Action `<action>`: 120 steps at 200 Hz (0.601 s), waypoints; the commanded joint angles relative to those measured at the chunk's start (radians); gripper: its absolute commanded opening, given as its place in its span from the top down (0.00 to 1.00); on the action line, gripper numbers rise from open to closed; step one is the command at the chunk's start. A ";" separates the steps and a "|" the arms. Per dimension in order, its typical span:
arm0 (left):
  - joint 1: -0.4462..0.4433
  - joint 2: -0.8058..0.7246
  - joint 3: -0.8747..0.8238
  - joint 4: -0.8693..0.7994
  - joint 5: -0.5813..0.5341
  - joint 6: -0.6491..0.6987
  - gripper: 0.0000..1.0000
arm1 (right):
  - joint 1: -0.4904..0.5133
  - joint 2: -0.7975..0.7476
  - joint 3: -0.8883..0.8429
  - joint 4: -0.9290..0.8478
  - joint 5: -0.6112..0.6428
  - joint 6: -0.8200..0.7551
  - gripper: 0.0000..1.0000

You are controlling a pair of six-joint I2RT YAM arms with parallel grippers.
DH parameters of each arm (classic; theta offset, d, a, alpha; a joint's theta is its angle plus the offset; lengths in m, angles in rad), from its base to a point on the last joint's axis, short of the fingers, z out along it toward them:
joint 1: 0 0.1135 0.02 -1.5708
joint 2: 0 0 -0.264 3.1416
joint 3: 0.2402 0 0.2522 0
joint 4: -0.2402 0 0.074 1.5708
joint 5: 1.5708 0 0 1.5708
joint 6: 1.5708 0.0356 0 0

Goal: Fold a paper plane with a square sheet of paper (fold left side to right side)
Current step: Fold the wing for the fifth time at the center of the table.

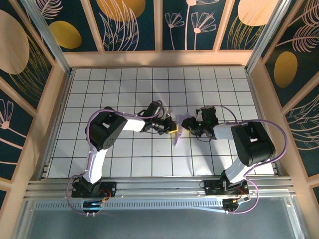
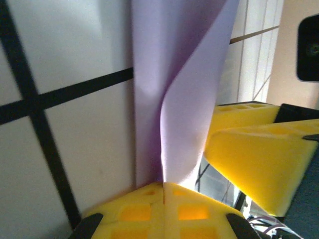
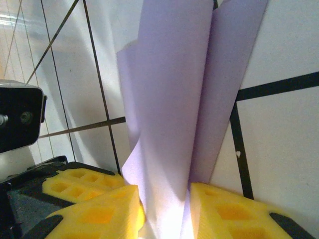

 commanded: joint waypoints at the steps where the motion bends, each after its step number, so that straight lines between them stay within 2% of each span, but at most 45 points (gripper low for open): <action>1: 0.001 0.001 0.025 -0.068 -0.043 0.048 0.97 | 0.023 0.065 0.005 -0.036 0.107 -0.047 0.67; 38: 0.000 -0.007 0.033 -0.102 -0.077 0.071 0.98 | 0.025 0.072 0.009 -0.043 0.112 -0.052 0.67; 120: 0.001 -0.066 0.042 -0.125 -0.079 0.143 1.00 | 0.032 0.106 0.033 -0.056 0.114 -0.058 0.67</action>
